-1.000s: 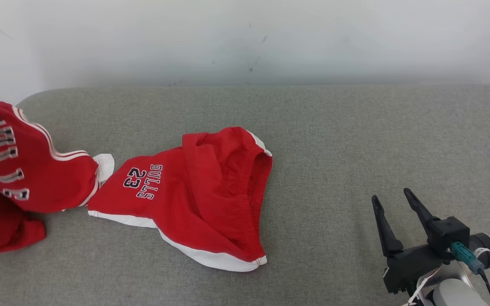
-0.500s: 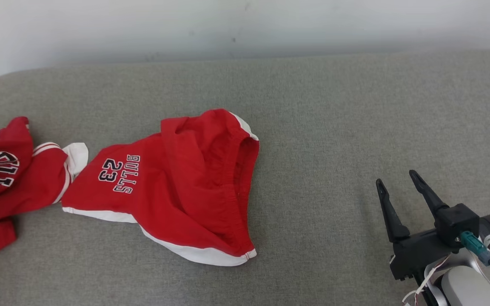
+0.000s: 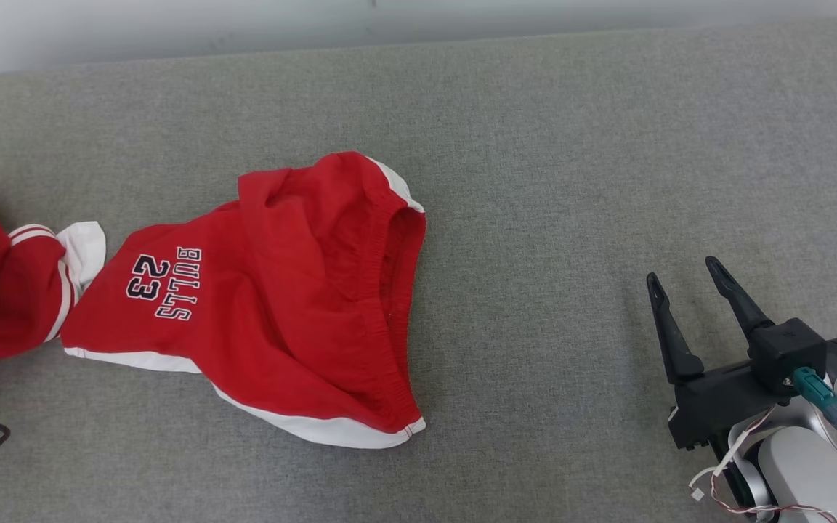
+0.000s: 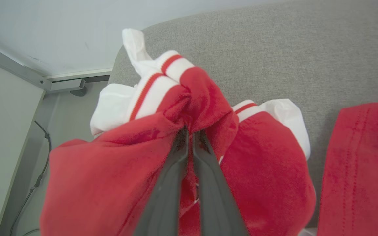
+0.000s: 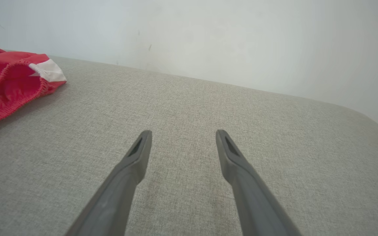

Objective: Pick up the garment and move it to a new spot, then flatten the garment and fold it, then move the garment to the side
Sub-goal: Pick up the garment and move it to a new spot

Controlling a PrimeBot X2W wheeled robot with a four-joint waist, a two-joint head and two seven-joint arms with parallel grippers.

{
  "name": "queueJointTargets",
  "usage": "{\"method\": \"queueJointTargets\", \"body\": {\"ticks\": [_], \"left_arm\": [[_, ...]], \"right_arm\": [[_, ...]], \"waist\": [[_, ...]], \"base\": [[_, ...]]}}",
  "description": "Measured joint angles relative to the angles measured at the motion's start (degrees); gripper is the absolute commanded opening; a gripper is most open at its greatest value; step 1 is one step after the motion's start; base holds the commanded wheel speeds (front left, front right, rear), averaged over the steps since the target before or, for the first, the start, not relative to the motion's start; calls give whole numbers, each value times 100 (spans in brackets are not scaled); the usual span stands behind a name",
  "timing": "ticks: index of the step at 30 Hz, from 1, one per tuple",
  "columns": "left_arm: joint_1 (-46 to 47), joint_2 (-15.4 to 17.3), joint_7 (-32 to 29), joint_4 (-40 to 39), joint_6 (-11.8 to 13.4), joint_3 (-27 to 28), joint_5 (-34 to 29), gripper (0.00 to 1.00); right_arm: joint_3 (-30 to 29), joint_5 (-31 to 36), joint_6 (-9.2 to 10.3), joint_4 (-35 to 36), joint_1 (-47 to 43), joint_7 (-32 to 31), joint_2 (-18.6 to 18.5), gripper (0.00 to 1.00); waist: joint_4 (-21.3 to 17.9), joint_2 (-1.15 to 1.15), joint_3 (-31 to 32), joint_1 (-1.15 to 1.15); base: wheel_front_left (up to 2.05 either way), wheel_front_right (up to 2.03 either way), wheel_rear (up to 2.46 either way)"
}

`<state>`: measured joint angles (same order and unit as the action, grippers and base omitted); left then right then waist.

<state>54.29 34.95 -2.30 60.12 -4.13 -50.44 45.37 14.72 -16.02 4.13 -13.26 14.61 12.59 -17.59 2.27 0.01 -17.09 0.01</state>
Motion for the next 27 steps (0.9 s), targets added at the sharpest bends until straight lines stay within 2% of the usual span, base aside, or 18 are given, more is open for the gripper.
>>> {"method": "queueJointTargets", "body": {"ticks": [1,12,18,27], "left_arm": [[0,-24,-23,38,0,4,8,100],[186,-69,-8,193,68,31,-4,100],[307,-104,405,-53,110,15,-107,100],[344,-379,1099,-631,93,-64,-229,100]], "right_arm": [[-1,0,0,-8,0,0,1,100],[-21,-3,24,-185,0,2,32,100],[-109,-70,45,-321,-126,10,74,100],[-86,-162,42,-527,-261,58,224,100]], "waist": [[8,0,8,0],[139,0,238,-1],[256,0,443,-2],[490,-1,835,-2]], "base": [[0,0,0],[0,0,0],[0,0,0],[0,0,0]]}}
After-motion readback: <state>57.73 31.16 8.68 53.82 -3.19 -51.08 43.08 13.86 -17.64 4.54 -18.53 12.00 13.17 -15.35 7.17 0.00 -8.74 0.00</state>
